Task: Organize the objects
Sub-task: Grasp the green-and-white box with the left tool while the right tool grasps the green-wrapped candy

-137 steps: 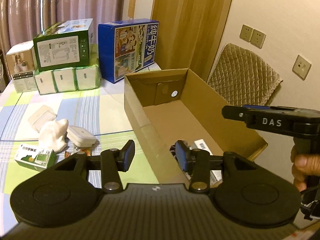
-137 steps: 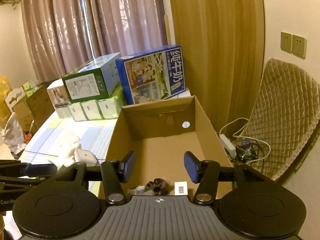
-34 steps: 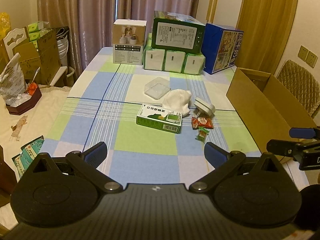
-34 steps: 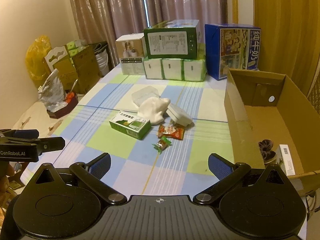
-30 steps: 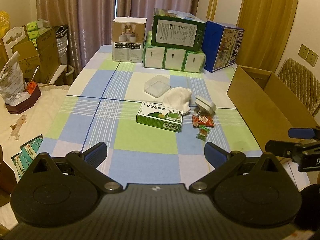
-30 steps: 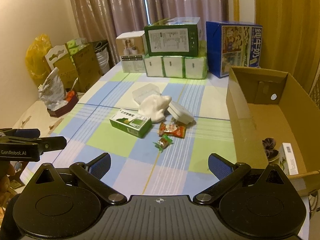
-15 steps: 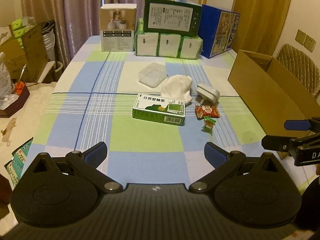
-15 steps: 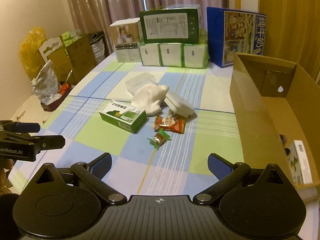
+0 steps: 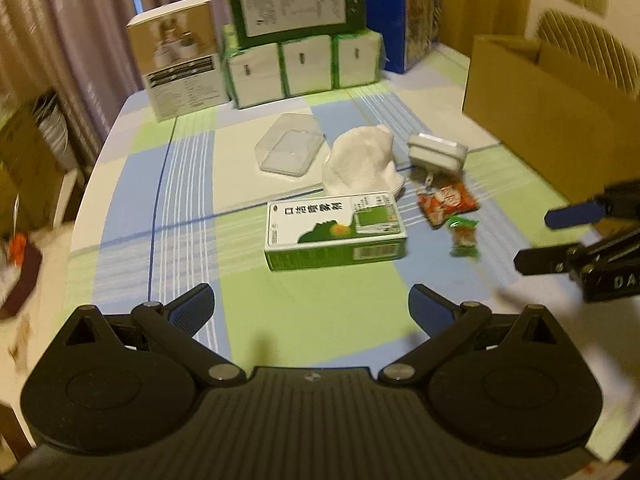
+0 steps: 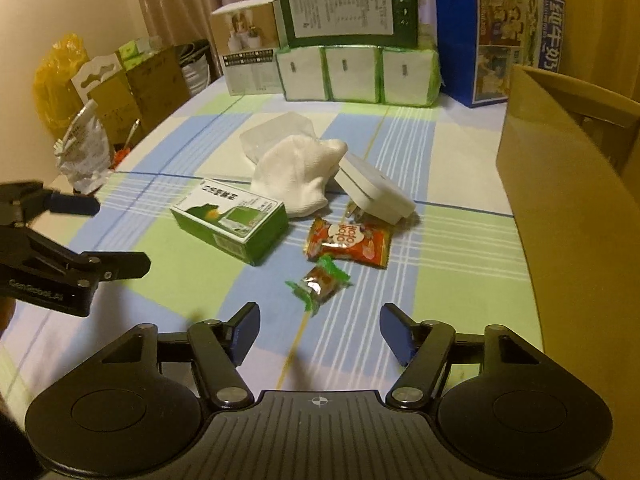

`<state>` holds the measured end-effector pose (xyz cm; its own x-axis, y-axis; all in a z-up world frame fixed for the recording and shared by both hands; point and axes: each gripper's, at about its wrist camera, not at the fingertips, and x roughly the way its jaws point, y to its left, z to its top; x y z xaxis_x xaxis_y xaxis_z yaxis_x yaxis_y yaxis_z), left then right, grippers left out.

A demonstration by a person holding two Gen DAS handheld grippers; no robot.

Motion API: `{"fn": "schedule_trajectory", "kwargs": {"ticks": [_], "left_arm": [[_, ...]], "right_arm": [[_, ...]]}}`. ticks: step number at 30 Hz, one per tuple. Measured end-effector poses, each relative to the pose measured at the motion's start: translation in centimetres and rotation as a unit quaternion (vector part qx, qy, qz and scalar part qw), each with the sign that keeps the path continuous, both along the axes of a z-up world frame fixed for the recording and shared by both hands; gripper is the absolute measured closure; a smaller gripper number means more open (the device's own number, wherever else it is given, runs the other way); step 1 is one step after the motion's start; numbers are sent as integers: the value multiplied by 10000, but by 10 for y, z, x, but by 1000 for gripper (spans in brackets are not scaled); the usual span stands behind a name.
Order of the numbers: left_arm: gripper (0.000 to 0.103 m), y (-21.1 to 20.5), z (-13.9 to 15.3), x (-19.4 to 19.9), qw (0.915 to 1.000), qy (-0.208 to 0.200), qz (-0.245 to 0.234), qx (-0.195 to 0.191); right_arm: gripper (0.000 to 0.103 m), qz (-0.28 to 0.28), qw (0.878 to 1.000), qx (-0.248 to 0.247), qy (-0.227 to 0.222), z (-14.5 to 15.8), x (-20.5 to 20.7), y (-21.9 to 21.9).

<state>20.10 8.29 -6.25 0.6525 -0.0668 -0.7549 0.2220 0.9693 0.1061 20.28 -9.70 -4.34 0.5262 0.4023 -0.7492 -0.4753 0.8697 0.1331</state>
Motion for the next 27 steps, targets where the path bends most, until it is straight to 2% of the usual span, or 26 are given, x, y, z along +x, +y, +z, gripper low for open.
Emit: {"fn": "schedule_trajectory", "kwargs": {"ticks": [5, 11, 16, 21, 23, 25, 27], "left_arm": [[2, -3, -24, 25, 9978, -47, -446, 493], [2, -11, -46, 54, 9872, -143, -1167, 1081], [2, -20, -52, 74, 9744, -219, -1947, 1105], [1, -30, -59, 89, 9494, -82, -2979, 995], [2, -31, -59, 98, 9482, 123, -3066, 823], [10, -30, -57, 106, 9504, 442, -3013, 638], [16, -31, -54, 106, 9524, 593, -2908, 691]], "right_arm": [[39, 82, 9998, -169, -83, -19, 14, 13], [39, 147, 9995, -282, -67, -34, 25, 19], [39, 88, 9997, -231, -14, -38, 29, 15], [39, 31, 9997, -225, -50, -37, 29, 11], [39, 21, 9997, -223, -78, -36, 29, 11], [39, 25, 9997, -235, -108, -36, 29, 11], [39, 39, 9997, -226, -107, -37, 30, 12]]}}
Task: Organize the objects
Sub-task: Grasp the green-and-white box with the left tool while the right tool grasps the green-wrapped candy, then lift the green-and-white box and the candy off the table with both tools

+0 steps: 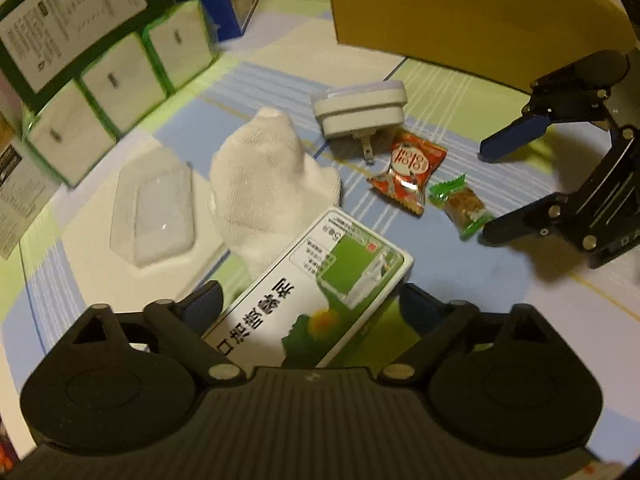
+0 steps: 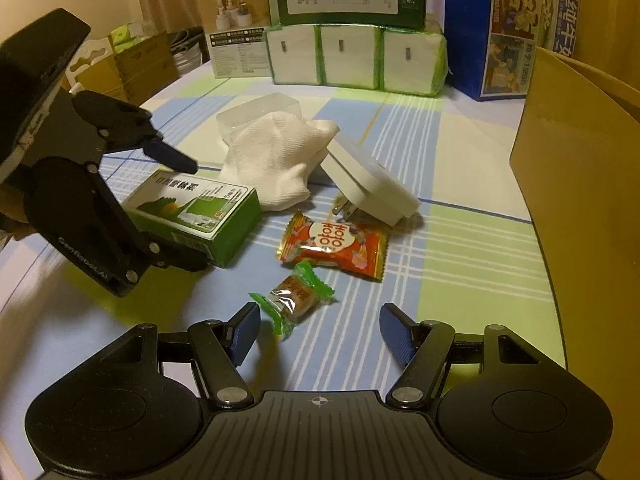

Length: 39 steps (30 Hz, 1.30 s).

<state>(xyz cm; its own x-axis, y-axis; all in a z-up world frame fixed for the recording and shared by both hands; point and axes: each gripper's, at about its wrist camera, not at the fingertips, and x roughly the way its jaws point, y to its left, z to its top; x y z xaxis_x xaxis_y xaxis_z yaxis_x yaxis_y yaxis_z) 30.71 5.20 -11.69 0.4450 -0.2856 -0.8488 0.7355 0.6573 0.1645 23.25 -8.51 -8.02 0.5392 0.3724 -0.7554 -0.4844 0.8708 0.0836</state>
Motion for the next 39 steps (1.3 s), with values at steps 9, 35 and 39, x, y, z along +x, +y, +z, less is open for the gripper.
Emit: {"fn": "schedule_trajectory", "kwargs": {"ticks": [9, 35, 39], "left_arm": [[43, 3, 15, -37, 9894, 172, 1408, -303], [48, -10, 8, -67, 9606, -375, 2541, -1063], [48, -7, 9, -66, 9577, -354, 2600, -1181]], "right_arm": [[55, -122, 9997, 213, -34, -2, 2, 4], [62, 177, 9987, -148, -462, -8, -3, 13], [63, 377, 9971, -190, -638, -11, -2, 18]]}}
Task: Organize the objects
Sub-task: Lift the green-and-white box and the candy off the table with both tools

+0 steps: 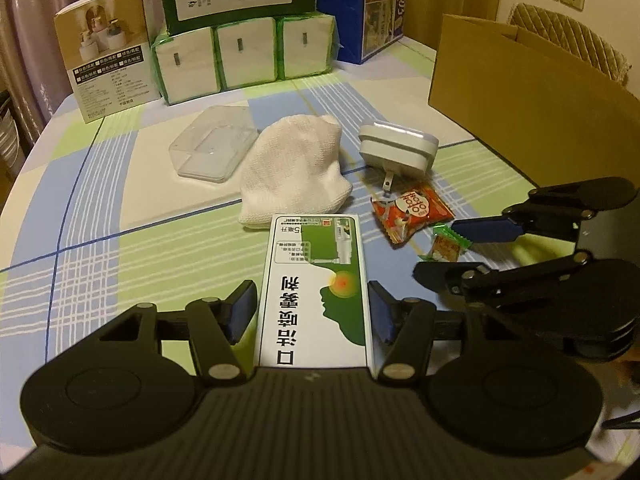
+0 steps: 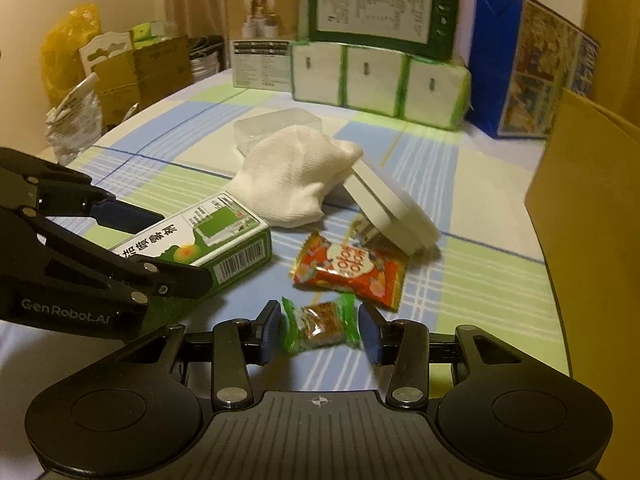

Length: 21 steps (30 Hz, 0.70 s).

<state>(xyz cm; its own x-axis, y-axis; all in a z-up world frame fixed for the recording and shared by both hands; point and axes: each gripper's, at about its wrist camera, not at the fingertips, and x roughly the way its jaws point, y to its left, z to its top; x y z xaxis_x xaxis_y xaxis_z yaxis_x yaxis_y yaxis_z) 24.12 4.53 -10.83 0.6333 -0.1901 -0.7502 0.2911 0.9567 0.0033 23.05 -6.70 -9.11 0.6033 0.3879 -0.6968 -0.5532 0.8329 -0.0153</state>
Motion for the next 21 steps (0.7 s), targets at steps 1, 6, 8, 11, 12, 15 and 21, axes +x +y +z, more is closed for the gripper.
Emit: {"fn": "schedule_trajectory", "kwargs": {"ticks": [1, 6, 8, 11, 12, 15, 21], "left_arm": [[48, 1, 0, 0, 10000, -5, 13, -27], [48, 1, 0, -1, 10000, -16, 14, -50], [48, 0, -1, -1, 10000, 14, -11, -44], [48, -4, -1, 0, 10000, 21, -51, 4], [48, -5, -1, 0, 10000, 15, -63, 45], [48, -9, -3, 2, 9998, 14, -80, 181], [51, -15, -9, 7, 9993, 92, 2, 370]], "right_arm": [[63, 19, 10000, -2, -7, 0, 1, 1], [79, -148, 9995, 152, 222, 3, 2, -3], [80, -270, 9991, 184, 258, 4, 3, -6], [80, -497, 9980, 250, 310, 6, 4, -13], [80, -550, 9976, 264, 326, 7, 4, -15], [80, -663, 9966, 286, 388, 7, 5, -19], [80, -672, 9964, 319, 408, 7, 5, -20]]}}
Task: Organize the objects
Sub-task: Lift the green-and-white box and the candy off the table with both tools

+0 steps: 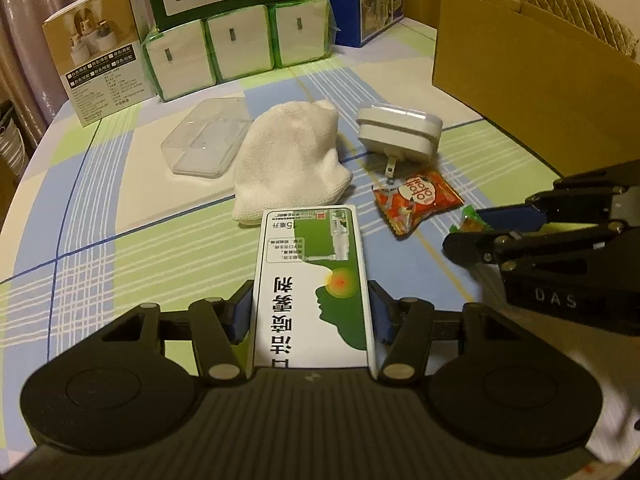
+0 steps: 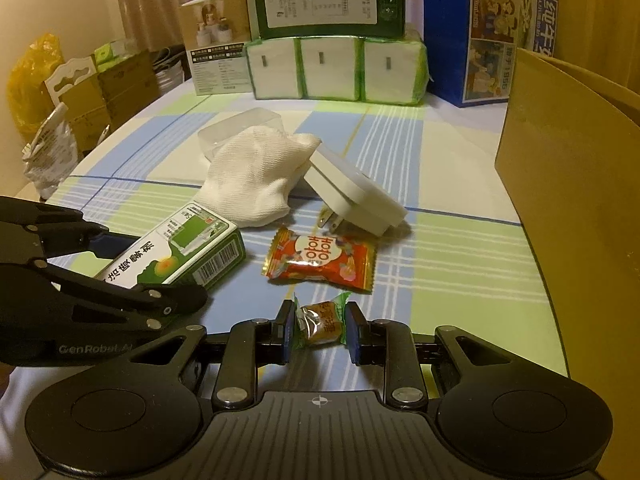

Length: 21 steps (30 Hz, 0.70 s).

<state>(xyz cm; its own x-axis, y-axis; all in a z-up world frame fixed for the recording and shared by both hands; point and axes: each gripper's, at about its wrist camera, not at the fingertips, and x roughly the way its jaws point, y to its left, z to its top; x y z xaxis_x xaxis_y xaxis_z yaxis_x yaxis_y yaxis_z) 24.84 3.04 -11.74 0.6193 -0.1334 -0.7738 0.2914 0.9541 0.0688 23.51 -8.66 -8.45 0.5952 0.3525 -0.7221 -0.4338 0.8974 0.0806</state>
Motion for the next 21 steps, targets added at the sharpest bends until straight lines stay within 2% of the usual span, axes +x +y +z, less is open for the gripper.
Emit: {"fn": "schedule_trajectory", "kwargs": {"ticks": [5, 12, 21], "left_arm": [[52, 1, 1, -2, 9997, -58, 221, 58], [52, 13, 17, -7, 9972, -125, 694, -267], [52, -12, 57, -43, 9942, -229, 929, -494]], "right_arm": [[80, -106, 9999, 62, 28, 2, -1, -2], [80, -66, 9999, 83, -26, 14, -3, -4], [80, -153, 9997, 205, -65, 60, -35, -27]]}}
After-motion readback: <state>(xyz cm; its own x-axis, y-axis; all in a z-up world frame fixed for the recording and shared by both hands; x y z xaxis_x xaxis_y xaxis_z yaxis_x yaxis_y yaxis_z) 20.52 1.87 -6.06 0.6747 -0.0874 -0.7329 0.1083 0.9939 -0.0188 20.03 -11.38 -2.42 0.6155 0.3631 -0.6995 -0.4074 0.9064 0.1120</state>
